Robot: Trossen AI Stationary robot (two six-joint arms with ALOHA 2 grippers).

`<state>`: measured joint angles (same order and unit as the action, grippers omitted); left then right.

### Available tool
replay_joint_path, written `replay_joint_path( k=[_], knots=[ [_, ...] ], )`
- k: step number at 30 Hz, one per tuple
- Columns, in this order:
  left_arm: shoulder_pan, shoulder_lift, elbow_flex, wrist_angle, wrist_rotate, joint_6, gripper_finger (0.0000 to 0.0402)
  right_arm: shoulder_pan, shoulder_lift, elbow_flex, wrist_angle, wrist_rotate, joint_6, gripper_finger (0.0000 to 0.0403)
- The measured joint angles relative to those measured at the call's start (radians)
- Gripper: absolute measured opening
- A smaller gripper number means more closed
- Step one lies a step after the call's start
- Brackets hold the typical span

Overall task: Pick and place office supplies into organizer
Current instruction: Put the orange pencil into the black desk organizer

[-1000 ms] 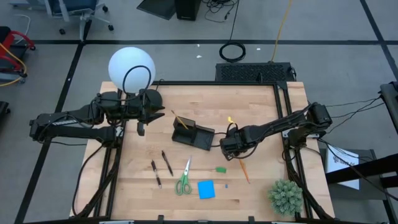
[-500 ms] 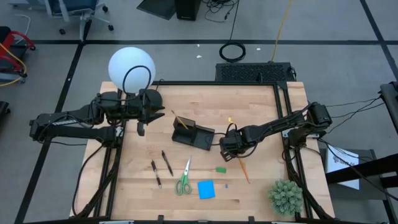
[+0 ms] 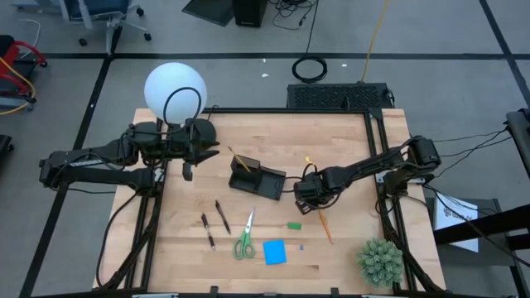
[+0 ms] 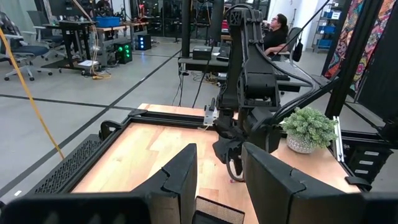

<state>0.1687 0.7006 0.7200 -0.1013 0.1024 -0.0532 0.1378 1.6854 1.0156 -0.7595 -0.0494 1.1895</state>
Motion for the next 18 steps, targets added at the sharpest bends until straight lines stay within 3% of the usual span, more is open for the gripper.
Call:
replay_joint_path(
  k=[10,18],
  knots=[
    [0.0,0.0,0.0,0.0,0.0,0.0,0.0127,-0.011,0.09,0.004,-0.004,-0.034,-0.034,0.0119],
    [0.0,0.0,0.0,0.0,0.0,0.0,0.0127,-0.013,0.07,0.003,0.011,-0.026,-0.027,0.0123]
  ],
)
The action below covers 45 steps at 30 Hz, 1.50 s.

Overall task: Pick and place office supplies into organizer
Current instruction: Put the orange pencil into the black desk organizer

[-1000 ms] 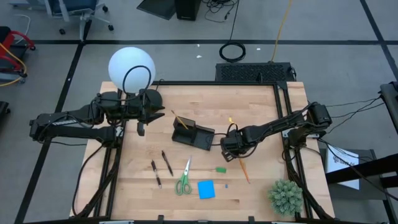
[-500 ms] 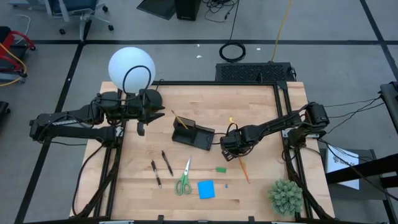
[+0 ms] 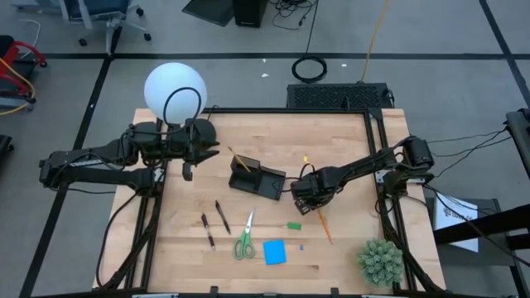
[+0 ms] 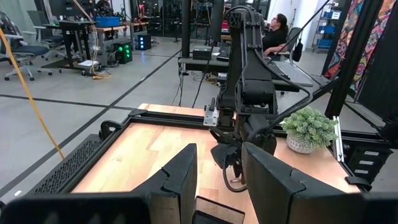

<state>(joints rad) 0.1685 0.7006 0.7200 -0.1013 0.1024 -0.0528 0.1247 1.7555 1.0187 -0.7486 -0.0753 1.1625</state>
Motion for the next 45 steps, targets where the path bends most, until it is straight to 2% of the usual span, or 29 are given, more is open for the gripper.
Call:
replay_joint_path(
  k=[30,35,45],
  knots=[
    [0.0,0.0,0.0,0.0,0.0,0.0,0.0127,-0.014,0.002,-0.004,0.026,0.017,0.006,0.011],
    [0.0,0.0,0.0,0.0,0.0,0.003,0.0127,-0.014,0.002,-0.004,0.026,0.017,-0.019,0.0089],
    [0.0,0.0,0.0,0.0,0.0,0.004,0.0127,-0.014,0.002,-0.004,0.035,0.019,-0.053,0.0017]
  ],
)
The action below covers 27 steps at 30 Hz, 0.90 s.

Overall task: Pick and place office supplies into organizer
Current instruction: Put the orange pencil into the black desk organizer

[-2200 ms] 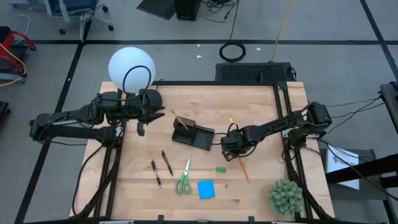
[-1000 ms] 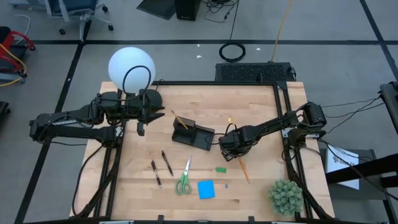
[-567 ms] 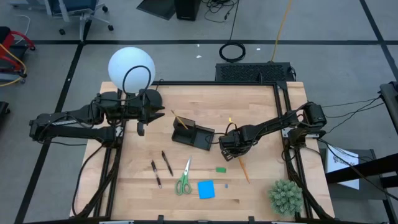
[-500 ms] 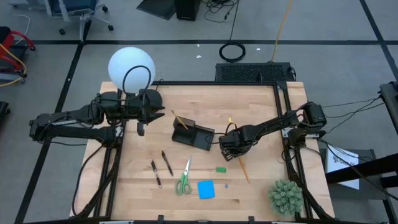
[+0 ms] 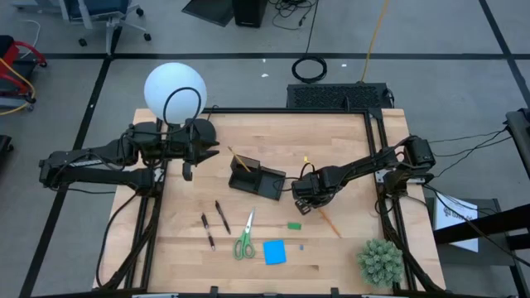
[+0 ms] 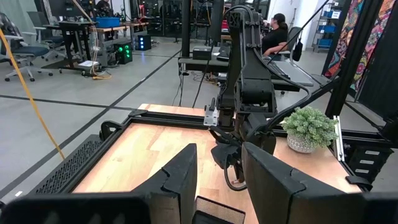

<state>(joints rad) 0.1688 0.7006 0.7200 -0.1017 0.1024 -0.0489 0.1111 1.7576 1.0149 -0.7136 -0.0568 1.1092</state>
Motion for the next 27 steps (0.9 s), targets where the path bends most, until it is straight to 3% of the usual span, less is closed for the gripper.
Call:
replay_joint_path(
  k=[27],
  knots=[
    [0.0,0.0,0.0,0.0,-0.015,0.0,0.0127,-0.034,-0.031,-0.001,0.0,-0.036,-0.103,0.0006]
  ],
)
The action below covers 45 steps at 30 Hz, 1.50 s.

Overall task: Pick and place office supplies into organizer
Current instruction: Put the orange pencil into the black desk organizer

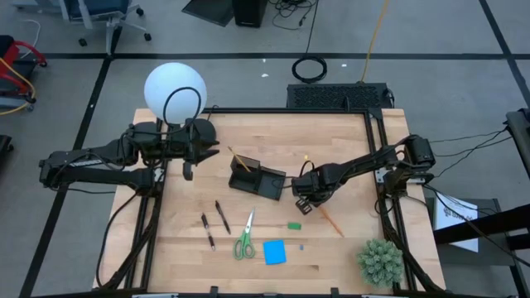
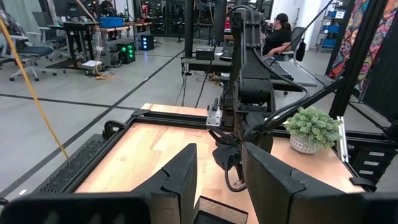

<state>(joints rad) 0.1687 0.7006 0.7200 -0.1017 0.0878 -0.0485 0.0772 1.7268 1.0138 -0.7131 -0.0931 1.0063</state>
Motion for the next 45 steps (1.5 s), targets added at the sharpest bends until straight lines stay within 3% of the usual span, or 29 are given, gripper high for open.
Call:
replay_joint_path(
  k=[5,20,31,45],
  knots=[
    [0.0,0.0,0.0,-0.002,-0.004,0.001,0.0127,-0.027,-0.037,0.0,0.024,0.019,-0.027,0.0006],
    [0.0,0.0,0.0,-0.002,-0.005,0.001,0.0127,-0.102,-0.049,0.0,0.095,-0.113,-0.143,0.0006],
    [0.0,0.0,0.0,-0.003,-0.01,0.001,0.0127,-0.145,-0.05,0.001,0.246,-0.251,-0.222,0.0006],
    [0.0,0.0,0.0,-0.002,-0.011,0.001,0.0127,-0.146,-0.051,0.002,0.564,-0.409,-0.264,0.0006]
  ],
)
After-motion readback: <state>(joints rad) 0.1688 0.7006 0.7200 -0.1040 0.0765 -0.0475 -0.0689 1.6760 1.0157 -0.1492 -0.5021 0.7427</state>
